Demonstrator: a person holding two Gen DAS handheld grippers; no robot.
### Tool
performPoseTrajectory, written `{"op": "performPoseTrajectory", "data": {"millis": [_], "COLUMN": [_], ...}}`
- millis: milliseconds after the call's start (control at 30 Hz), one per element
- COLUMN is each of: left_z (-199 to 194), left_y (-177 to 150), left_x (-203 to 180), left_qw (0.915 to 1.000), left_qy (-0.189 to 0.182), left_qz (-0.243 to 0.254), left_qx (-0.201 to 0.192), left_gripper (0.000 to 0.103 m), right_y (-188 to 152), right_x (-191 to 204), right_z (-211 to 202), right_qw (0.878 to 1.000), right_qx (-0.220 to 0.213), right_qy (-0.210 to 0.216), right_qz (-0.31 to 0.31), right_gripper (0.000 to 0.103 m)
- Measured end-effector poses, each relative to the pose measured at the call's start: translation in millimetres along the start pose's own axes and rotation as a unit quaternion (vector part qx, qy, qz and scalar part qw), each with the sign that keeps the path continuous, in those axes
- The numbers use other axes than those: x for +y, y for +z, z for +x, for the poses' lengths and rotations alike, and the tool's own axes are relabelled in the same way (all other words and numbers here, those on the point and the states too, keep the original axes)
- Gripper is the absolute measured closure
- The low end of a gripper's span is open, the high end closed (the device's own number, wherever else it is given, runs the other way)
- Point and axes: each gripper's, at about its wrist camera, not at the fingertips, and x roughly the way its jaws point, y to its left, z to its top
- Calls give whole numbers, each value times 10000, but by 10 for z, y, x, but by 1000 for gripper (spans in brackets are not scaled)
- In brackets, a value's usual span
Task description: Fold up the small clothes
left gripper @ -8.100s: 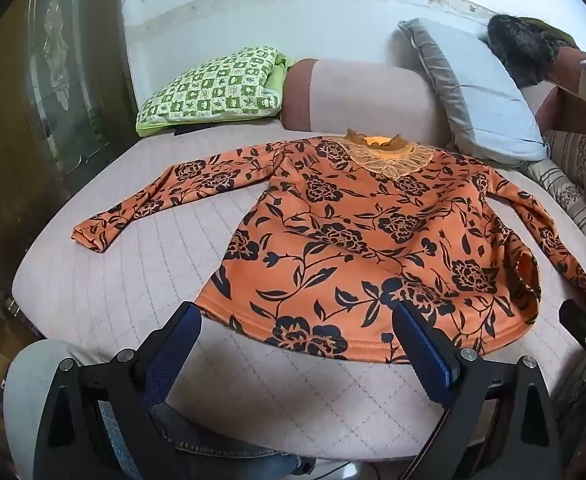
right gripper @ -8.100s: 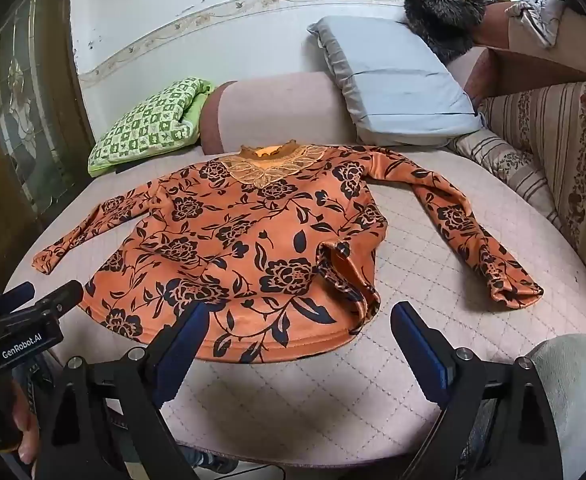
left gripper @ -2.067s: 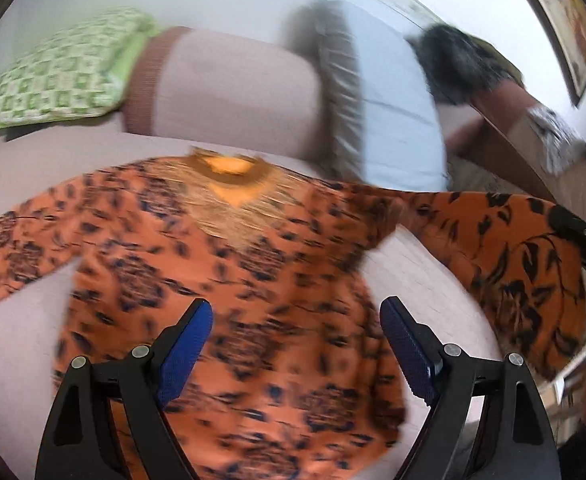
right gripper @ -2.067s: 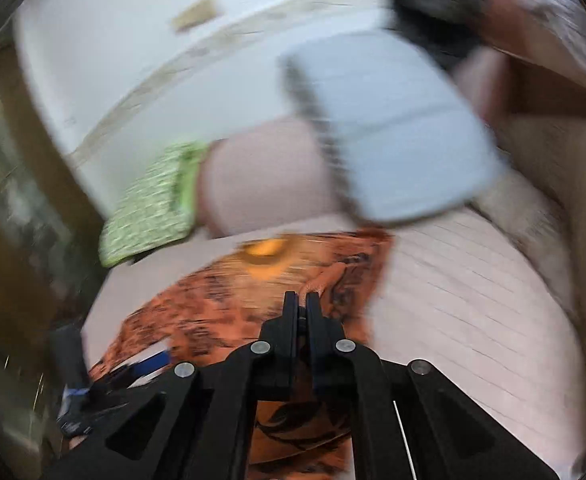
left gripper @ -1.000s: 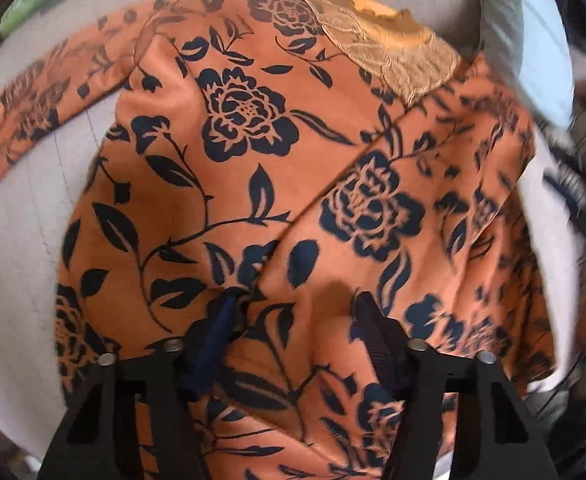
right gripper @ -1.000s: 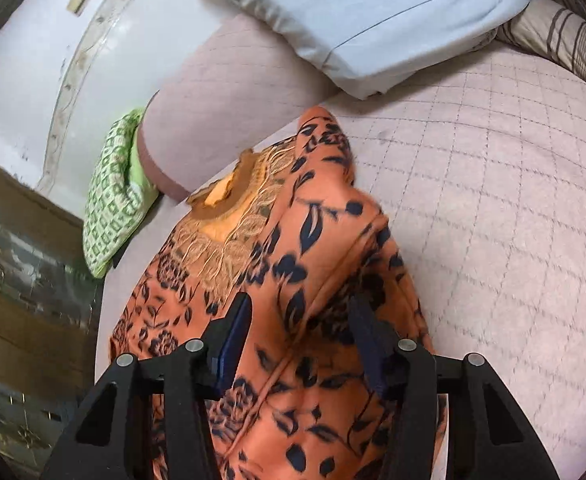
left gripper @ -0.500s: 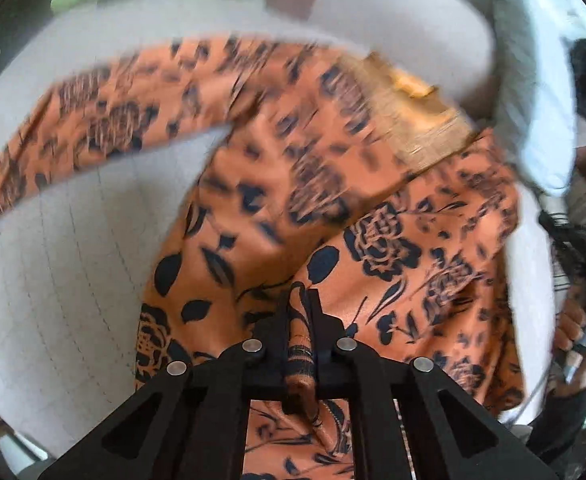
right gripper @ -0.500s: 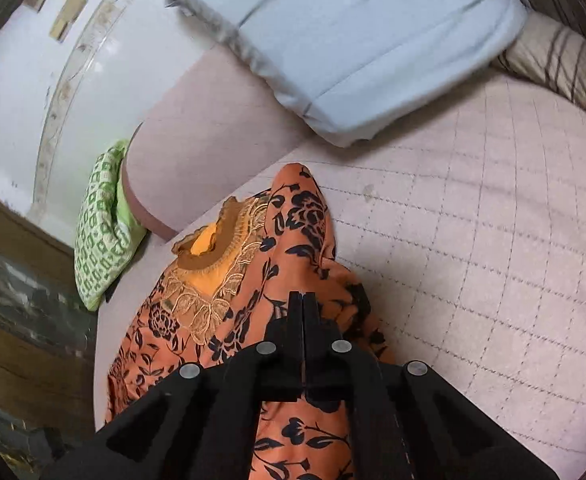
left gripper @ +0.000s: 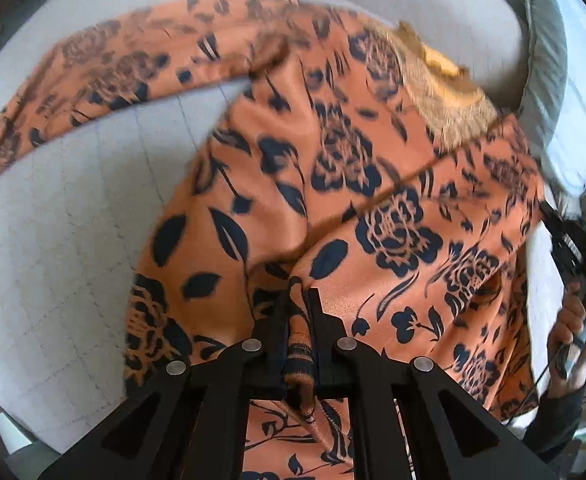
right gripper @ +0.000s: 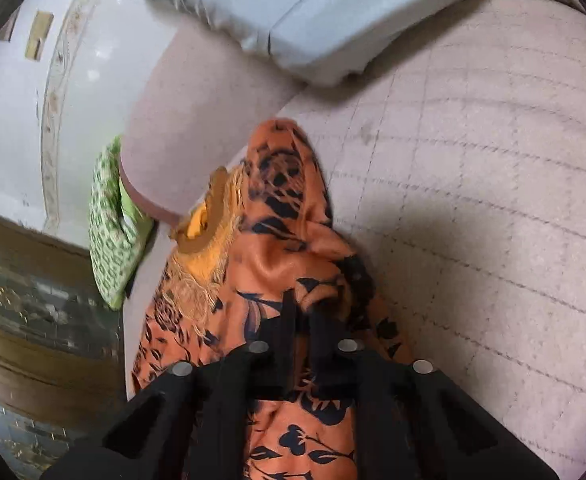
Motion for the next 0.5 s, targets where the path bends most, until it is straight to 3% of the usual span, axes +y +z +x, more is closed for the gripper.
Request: {"op": "performPoseTrajectory", "data": {"millis": [67, 167, 233, 267, 333, 367, 433, 500], "left_z": [-77, 73, 286, 320, 337, 325, 297, 333], "left_y": [36, 26, -12, -48, -4, 11, 47, 95], "left_x": [9, -77, -105, -130, -180, -174, -148, -111], "left_qw": [9998, 9996, 9987, 9979, 9978, 9981, 9988, 9992], "left_qy": [-128, 157, 299, 368, 421, 393, 326, 261], "left_qz": [-46, 212, 327, 405, 435, 418, 316, 232], "left_qx": [-175, -103, 238, 343, 277, 244, 174, 215], "left_gripper": [97, 96, 95, 94, 93, 93, 91, 91], "right_y": [15, -37, -49, -62, -63, -50, -39, -73], "right_x": [178, 377, 270, 197, 186, 227, 292, 336], "right_z": [-221, -287, -55, 44, 35, -52, -234, -384], "right_qw": [9991, 9909, 9898, 9922, 9936, 9939, 9935, 9890], "right_qx": [-330, -657, -279, -13, 81, -9, -156, -271], "right_qy": [-74, -739, -1109, -1036, -934, -867, -720, -920], "right_qz": [-267, -908, -851, -697, -631, -684, -865, -1127], "right_gripper": [98, 98, 96, 92, 89, 85, 55, 51]}}
